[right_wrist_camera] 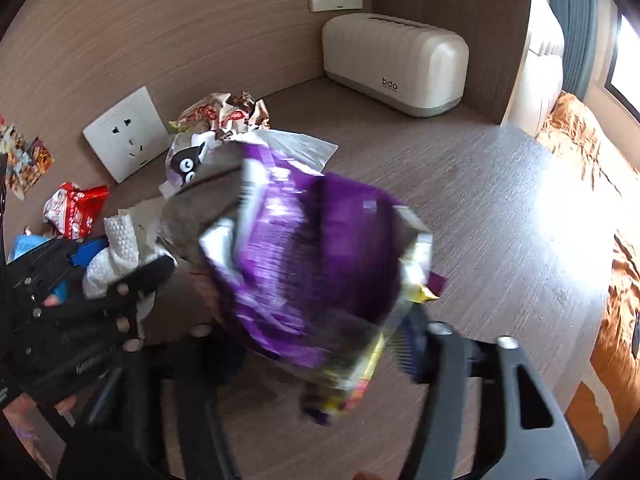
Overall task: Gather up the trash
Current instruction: 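Grasp the white crumpled tissue with the left tool while the right tool grasps the purple snack bag, then carry the tissue and the purple bag over the trash bin with both tools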
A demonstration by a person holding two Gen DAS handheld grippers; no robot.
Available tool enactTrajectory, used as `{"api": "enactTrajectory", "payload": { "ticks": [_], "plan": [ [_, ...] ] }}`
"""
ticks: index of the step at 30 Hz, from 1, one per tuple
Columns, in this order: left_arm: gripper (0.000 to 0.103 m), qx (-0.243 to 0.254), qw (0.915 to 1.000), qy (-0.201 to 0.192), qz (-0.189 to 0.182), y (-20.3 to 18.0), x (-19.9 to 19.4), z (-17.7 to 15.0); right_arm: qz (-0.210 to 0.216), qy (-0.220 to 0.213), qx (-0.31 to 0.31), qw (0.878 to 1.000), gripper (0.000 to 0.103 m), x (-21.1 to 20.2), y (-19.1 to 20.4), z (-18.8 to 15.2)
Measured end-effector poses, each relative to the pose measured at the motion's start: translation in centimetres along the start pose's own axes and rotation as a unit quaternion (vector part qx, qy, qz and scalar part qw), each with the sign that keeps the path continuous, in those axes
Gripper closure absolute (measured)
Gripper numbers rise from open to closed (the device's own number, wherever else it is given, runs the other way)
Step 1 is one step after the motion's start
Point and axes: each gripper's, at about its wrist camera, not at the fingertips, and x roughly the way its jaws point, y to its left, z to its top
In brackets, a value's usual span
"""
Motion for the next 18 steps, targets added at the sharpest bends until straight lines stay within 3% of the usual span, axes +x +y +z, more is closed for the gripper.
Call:
{"api": "enactTrajectory", "payload": {
  "ticks": [4, 9, 18],
  "plan": [
    [0.08, -0.031, 0.9994, -0.001, -0.017, 0.4, -1.4, -0.7, 0.018, -0.008, 0.017, 1.0, 0.061, -1.6, -0.6, -0.4],
    [0.08, -0.053, 0.998, -0.011, -0.033, -0.4, -4.3, -1.4, 0.038, -0.028, 0.032, 0.998, 0.061, -4.5, -1.8, -0.7],
    [0.08, -0.007, 0.9974, -0.025, -0.067, -5.9, -9.4, -1.6, 0.035, -0.066, 0.062, 0.995, 0.06, -9.7, -5.5, -2.2]
  ]
}}
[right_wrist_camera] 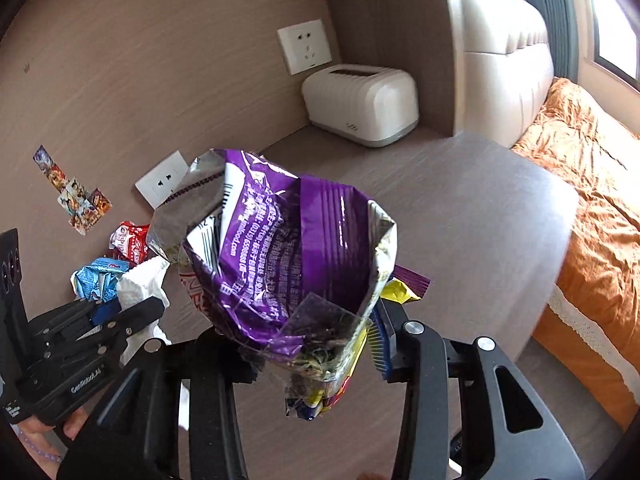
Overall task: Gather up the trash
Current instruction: 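Carry the tissue and the purple bag over the trash bin with both tools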
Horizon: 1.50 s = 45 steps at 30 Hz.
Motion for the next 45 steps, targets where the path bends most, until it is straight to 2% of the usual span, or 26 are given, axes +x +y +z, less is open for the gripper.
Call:
{"api": "enactTrajectory", "payload": {
  "ticks": [5, 8, 17, 26, 34, 39, 45],
  "plan": [
    [0.08, 0.046, 0.9977, -0.004, -0.048, -5.7, -0.5, 0.3, -0.031, -0.007, 0.032, 0.999, 0.06, -2.5, -3.3, -1.1],
    [0.08, 0.073, 0.9935, 0.001, -0.087, -9.7, -0.3, 0.4, -0.06, -0.013, 0.054, 0.997, 0.06, -4.6, -5.9, -2.3],
    [0.08, 0.148, 0.9708, 0.043, -0.183, -21.6, 1.4, -1.6, -0.143, -0.009, 0.121, 0.982, 0.06, -10.2, -13.3, -7.1],
    [0.08, 0.202, 0.9482, 0.103, -0.223, -30.7, 4.9, -4.9, -0.173, 0.008, 0.182, 0.968, 0.06, -12.4, -18.3, -11.1],
    [0.08, 0.215, 0.9301, 0.159, -0.251, -34.9, 10.1, -8.0, -0.182, 0.034, 0.224, 0.957, 0.059, -11.6, -22.8, -15.4],
    [0.08, 0.222, 0.9216, 0.198, -0.249, -36.6, 14.4, -11.5, -0.181, 0.065, 0.259, 0.946, 0.059, -8.8, -26.3, -18.8],
    [0.08, 0.23, 0.9102, 0.241, -0.246, -37.5, 21.1, -16.8, -0.169, 0.103, 0.297, 0.934, 0.059, -2.8, -30.4, -23.8]
  ]
}}
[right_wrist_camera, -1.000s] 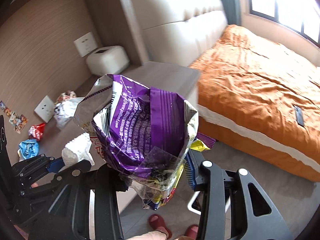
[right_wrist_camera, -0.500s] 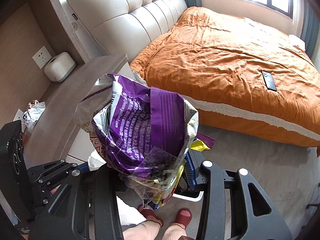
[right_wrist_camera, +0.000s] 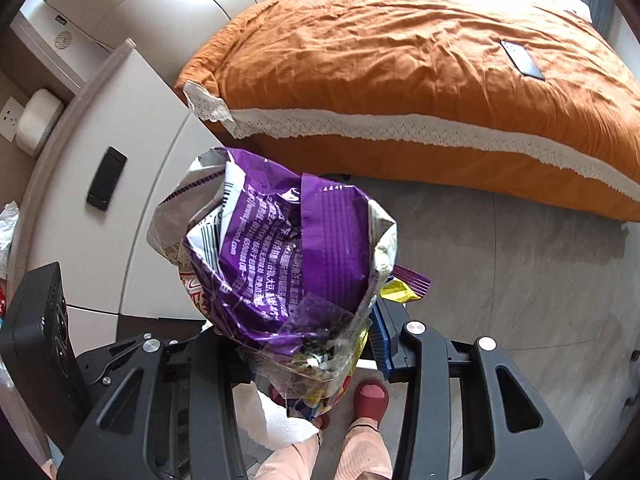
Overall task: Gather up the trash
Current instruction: 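Carry the tissue and the purple bag over the trash bin with both tools, then open both tools to drop the tissue and purple bag into the bin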
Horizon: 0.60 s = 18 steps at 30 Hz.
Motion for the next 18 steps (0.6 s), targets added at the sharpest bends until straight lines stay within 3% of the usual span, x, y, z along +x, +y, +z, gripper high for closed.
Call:
{"api": "enactTrajectory", "payload": {
  "ticks": [11, 13, 14, 18],
  "plan": [
    [0.076, -0.017, 0.9983, 0.053, -0.017, 2.8, 13.4, -2.6, -0.001, 0.099, -0.022, 0.995, 0.056, 14.9, -2.1, -3.4],
    [0.022, -0.034, 0.9969, 0.066, -0.026, 3.7, 15.0, -3.0, -0.008, 0.127, -0.036, 0.991, 0.022, 17.3, -2.2, -4.2],
    [0.017, -0.034, 0.997, 0.07, 0.007, 4.2, 16.4, -2.7, -0.017, 0.125, -0.038, 0.991, 0.012, 17.9, -2.5, -4.4],
    [0.005, -0.055, 0.9949, 0.084, 0.005, 5.7, 18.2, -3.4, -0.026, 0.141, -0.045, 0.989, 0.005, 19.6, -3.2, -5.4]
  ]
}}
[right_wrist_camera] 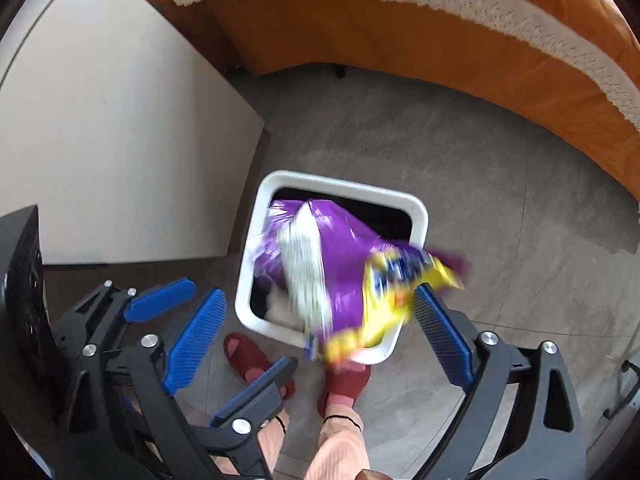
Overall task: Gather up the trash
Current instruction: 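Open both tools to drop the tissue and purple bag into the bin, then move both tools back toward the desk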
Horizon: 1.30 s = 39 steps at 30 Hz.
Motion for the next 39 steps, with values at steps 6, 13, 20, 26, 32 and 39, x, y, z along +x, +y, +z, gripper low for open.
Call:
{"api": "enactTrajectory", "payload": {
  "ticks": [6, 13, 20, 26, 32, 39],
  "plan": [
    [0.005, -0.019, 0.9998, 0.006, -0.009, 0.7, 0.7, -0.8, -0.01, 0.006, 0.003, 1.0, 0.005, 0.4, -0.1, -0.2],
    [0.005, -0.015, 0.9999, 0.002, -0.002, 0.4, 0.1, -1.6, -0.009, 0.0, 0.002, 1.0, 0.005, -0.8, 0.4, 0.3],
    [0.005, -0.012, 0.9997, -0.021, -0.008, -0.3, -4.2, -1.6, -0.005, -0.019, 0.006, 1.0, 0.005, -4.6, 1.3, 0.3],
    [0.005, -0.008, 0.9986, -0.05, -0.017, -2.0, -9.2, -1.8, -0.004, -0.045, 0.006, 0.999, 0.005, -9.4, 2.4, -0.3],
    [0.005, 0.005, 0.9961, -0.088, -0.003, -4.0, -15.6, -2.7, 0.008, -0.065, 0.01, 0.998, 0.005, -15.0, 4.0, -1.3],
    [0.005, -0.019, 0.9864, -0.163, 0.005, -4.8, -25.6, -4.1, 0.024, -0.127, -0.015, 0.991, 0.005, -22.9, 8.1, -2.0]
  ]
}}
